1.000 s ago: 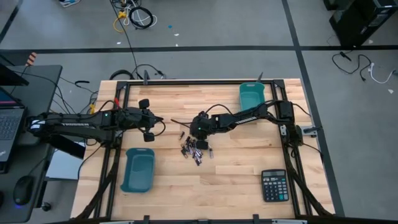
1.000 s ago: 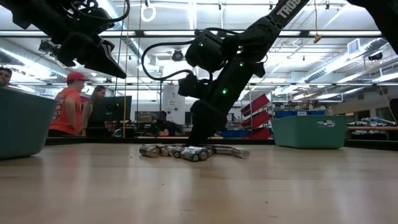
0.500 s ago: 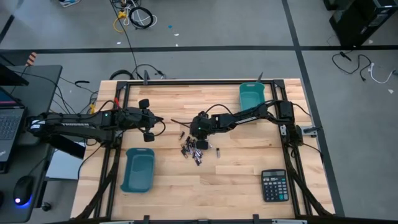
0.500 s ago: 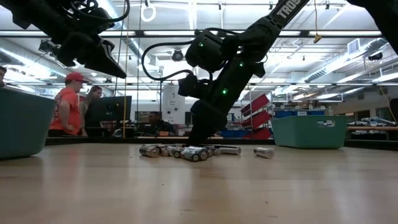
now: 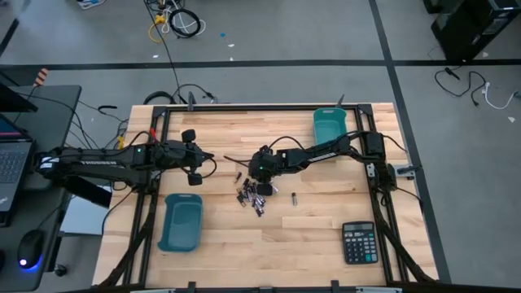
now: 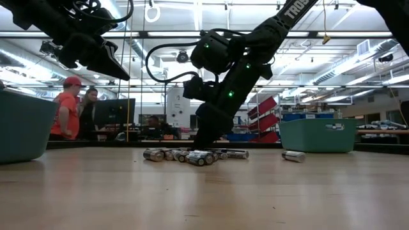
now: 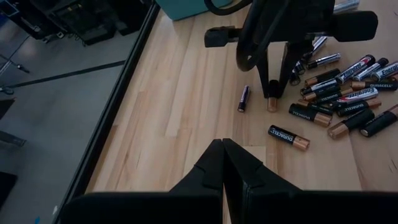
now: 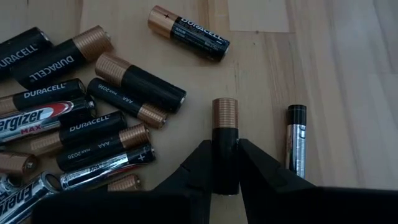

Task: Sort batteries
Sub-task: Put the black battery into the green bin

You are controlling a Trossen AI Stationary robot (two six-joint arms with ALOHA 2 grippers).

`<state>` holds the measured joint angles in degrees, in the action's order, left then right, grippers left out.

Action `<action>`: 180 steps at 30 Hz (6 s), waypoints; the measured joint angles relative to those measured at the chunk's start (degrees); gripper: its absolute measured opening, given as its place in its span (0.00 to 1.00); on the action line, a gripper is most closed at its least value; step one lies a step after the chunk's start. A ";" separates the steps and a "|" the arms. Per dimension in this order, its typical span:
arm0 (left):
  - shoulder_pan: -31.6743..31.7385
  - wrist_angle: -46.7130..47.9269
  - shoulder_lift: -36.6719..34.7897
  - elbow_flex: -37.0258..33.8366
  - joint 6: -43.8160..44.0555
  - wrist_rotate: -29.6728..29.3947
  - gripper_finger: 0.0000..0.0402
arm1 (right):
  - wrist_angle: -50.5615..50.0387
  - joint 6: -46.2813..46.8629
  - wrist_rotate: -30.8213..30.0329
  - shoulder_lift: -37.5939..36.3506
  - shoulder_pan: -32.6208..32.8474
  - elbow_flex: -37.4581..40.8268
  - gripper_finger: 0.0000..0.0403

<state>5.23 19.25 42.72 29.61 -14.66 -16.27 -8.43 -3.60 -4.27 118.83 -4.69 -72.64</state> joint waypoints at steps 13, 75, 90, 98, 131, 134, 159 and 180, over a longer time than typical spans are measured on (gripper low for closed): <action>-0.02 0.00 0.00 0.00 0.00 0.00 0.01 | 0.06 0.02 -0.28 0.00 -0.13 0.00 0.13; -0.01 0.00 -0.01 0.00 0.00 0.00 0.01 | 0.91 -0.44 -3.24 -0.66 -0.26 0.02 0.26; 0.00 0.00 0.00 0.00 0.00 0.00 0.01 | 0.92 -0.46 -4.72 -0.66 -0.31 0.02 0.41; -0.02 0.00 0.00 -0.02 0.00 0.00 0.01 | 0.92 -0.46 -4.74 -0.66 -0.31 0.02 0.41; -0.02 -0.02 0.00 -0.02 -0.07 0.00 0.01 | 0.90 -1.09 -4.85 -0.68 -0.31 0.00 0.36; -0.02 -0.02 -0.02 -0.02 -0.07 0.00 0.00 | 0.84 -1.09 -4.84 -0.68 -0.31 0.00 0.34; -0.02 -0.04 -0.01 -0.02 -0.02 0.00 0.01 | -1.97 -1.55 -3.41 -0.72 -2.23 -0.02 0.25; -0.02 -0.04 -0.02 -0.02 -0.04 0.00 0.01 | -1.95 -2.23 -3.33 -0.72 -2.32 -0.02 0.14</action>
<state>5.21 19.20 42.70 29.58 -14.70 -16.27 -10.37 -5.83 -7.60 118.11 -7.01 -72.66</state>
